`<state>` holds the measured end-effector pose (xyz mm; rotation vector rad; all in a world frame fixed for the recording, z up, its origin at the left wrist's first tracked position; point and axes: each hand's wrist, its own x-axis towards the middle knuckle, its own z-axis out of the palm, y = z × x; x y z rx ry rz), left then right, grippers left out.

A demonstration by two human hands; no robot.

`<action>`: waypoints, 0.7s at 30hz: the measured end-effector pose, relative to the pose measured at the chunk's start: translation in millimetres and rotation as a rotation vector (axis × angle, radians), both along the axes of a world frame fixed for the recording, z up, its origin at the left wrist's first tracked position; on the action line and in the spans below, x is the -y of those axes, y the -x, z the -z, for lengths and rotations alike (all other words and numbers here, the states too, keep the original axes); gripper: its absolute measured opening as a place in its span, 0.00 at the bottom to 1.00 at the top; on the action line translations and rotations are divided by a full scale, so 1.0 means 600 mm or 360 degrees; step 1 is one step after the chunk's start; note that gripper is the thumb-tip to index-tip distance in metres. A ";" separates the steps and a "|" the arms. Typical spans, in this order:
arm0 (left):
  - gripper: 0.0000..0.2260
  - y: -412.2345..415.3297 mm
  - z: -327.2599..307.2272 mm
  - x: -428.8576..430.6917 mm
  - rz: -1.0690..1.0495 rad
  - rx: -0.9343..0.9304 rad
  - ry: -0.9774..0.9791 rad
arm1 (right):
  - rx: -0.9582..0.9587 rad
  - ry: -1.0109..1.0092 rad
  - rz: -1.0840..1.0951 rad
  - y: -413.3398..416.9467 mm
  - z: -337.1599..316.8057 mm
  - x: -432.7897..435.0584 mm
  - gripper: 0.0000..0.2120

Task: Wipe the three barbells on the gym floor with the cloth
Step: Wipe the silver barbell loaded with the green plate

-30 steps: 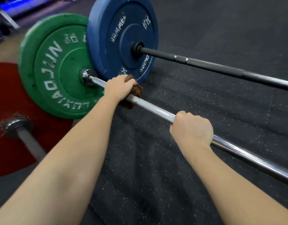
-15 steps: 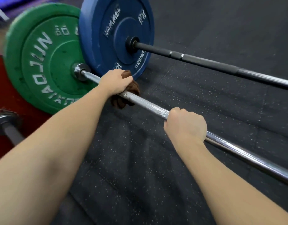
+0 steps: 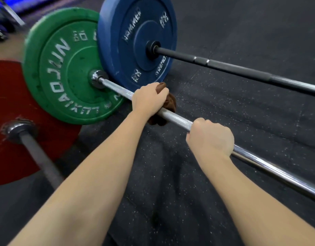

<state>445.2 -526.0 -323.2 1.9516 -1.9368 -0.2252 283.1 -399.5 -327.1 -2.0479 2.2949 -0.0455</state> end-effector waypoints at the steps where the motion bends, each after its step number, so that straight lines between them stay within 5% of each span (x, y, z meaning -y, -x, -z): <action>1: 0.13 -0.001 -0.002 0.000 0.0019 -0.0014 0.0008 | 0.0005 0.0001 -0.0005 0.000 0.001 0.001 0.10; 6: 0.16 -0.031 -0.026 0.037 0.0263 0.0029 -0.0285 | 0.0039 -0.0003 -0.0053 0.003 0.000 0.000 0.06; 21: 0.11 -0.005 -0.014 0.017 -0.0100 -0.0011 -0.0017 | 0.0101 0.0016 -0.0045 0.004 -0.002 -0.001 0.06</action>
